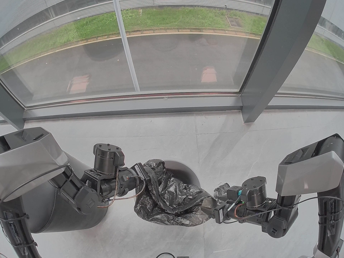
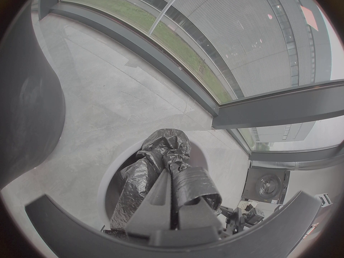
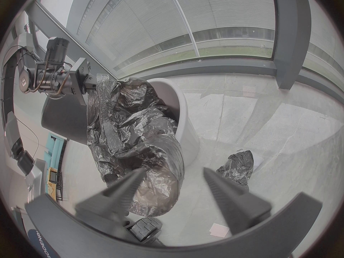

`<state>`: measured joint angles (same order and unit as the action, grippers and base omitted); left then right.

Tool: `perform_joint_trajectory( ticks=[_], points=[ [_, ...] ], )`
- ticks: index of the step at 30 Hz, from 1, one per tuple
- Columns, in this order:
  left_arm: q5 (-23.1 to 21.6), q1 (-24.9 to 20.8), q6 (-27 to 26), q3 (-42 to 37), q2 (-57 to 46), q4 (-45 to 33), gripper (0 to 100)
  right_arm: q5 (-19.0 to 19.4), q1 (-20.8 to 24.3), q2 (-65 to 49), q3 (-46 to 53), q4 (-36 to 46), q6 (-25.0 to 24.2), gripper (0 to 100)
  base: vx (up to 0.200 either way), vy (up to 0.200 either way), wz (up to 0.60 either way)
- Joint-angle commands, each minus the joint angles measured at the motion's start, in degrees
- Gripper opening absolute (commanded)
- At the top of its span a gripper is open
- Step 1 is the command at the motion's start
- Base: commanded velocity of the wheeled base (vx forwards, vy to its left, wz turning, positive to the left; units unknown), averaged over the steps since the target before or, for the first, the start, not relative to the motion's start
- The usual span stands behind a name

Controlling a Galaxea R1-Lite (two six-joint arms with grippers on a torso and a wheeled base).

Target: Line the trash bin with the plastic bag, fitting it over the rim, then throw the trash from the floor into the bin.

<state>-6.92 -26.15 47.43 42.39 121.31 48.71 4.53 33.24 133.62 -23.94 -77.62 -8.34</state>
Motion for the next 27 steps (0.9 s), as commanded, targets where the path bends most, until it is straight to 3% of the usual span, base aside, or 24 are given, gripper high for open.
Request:
perform_joint_trajectory(
  ticks=[1, 12, 18, 22, 23, 27],
  points=[
    [0.0, 0.0, 0.0, -0.6, 0.0, 0.1, 0, 0.0, 0.2, 0.1, 0.8, -0.4, 0.0, 100, 0.000, 0.000, 0.00],
    [-0.3, 0.0, 0.2, -2.6, -2.0, 0.0, 0, 0.1, 0.9, -3.1, 4.2, -3.0, -0.1, 100, 0.000, 0.000, 0.00],
    [-0.2, -0.1, 0.2, -3.4, -2.7, 0.0, 0, -0.1, 6.8, -9.3, 4.7, -3.2, 0.3, 100, 0.000, 0.000, 0.00],
    [-0.2, -0.1, 0.2, -3.2, -2.7, 0.0, 0, -3.1, 9.6, -8.6, 0.6, -1.0, 3.5, 100, 0.000, 0.000, 0.00],
    [-0.2, -0.1, 0.2, -3.1, -2.6, 0.0, 0, -5.7, 11.1, -7.5, -2.9, 2.3, 4.6, 100, 0.000, 0.000, 0.00],
    [-0.1, -0.1, 0.2, -3.1, -2.7, 0.0, 0, -8.3, 13.6, -4.6, -11.9, 9.7, 5.0, 100, 0.000, 0.000, 0.00]
  ],
)
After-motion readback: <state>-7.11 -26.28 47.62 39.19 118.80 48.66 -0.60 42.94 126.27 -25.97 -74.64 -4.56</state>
